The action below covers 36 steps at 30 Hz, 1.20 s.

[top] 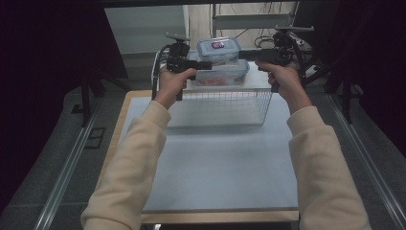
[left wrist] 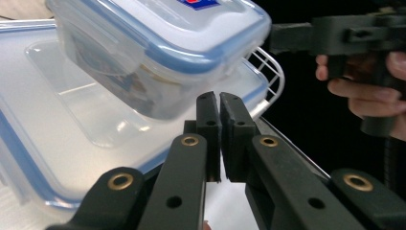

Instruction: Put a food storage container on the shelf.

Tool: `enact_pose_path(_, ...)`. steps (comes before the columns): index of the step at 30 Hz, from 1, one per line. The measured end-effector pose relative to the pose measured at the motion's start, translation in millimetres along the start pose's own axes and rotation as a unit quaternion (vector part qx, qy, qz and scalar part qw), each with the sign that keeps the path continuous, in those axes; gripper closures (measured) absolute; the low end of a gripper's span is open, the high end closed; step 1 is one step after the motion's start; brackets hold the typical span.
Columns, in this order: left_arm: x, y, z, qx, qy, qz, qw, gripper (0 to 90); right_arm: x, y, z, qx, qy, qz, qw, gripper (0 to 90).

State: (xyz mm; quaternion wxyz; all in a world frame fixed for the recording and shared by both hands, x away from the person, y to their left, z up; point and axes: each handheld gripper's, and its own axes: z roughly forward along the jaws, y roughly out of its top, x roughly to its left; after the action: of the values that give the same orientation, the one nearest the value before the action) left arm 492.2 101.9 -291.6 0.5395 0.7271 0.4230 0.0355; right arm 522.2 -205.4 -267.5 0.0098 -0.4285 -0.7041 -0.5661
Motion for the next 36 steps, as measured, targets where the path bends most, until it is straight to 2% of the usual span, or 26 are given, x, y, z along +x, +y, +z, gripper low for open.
enact_pose_path(10, 8.8, 3.3, -4.0, -0.007, 0.012, -0.011, 0.9998, 89.5, -3.5, 0.6, -6.9, -0.003, -0.002, -0.003, 1.0000, 41.2)
enact_pose_path(19, 9.7, 6.9, -3.1, -0.008, 0.017, -0.016, 0.9997, 89.5, -2.3, -0.3, -8.4, 0.000, -0.005, -0.008, 1.0000, 41.0)
enact_pose_path(29, 6.4, 3.2, -6.9, -0.006, 0.008, -0.013, 0.9999, 89.5, -3.4, -2.5, -13.7, 0.001, -0.005, -0.007, 1.0000, 40.9)
enact_pose_path(36, 1.0, -11.9, -24.2, -0.014, -0.004, -0.012, 0.9998, 89.5, -0.7, -14.6, -18.1, 0.000, 0.004, -0.008, 1.0000, 40.5)
